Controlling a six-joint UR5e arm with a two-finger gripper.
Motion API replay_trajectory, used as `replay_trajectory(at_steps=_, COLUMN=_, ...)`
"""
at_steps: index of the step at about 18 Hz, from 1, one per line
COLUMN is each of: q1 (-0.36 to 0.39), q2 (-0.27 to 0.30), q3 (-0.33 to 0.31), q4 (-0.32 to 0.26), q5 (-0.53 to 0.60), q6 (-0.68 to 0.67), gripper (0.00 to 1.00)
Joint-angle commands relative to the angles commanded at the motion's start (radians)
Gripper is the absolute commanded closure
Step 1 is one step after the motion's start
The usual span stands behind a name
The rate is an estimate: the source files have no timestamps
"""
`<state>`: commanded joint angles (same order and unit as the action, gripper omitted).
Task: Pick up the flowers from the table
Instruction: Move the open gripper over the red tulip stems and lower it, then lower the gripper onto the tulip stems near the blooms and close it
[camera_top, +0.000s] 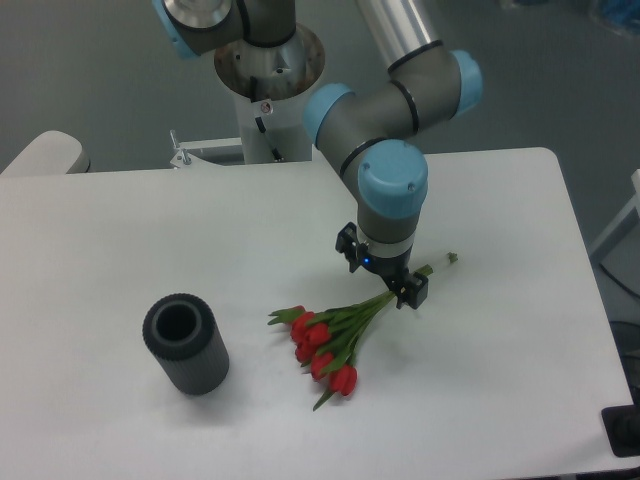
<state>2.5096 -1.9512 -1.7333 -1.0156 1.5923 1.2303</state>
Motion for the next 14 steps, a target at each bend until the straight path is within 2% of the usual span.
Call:
replay_trajectory(at_steps=7, q1=-0.017, q2=-0.021, q3=-0.015, q4=0.009, q5=-0.009, q6=-0.058, gripper=0.0)
replay_trajectory(at_steps=14, q1=-0.038, q2=-0.064, q3=-0.026, q4=0.101, q5=-0.003, q6=-0.045, gripper=0.0)
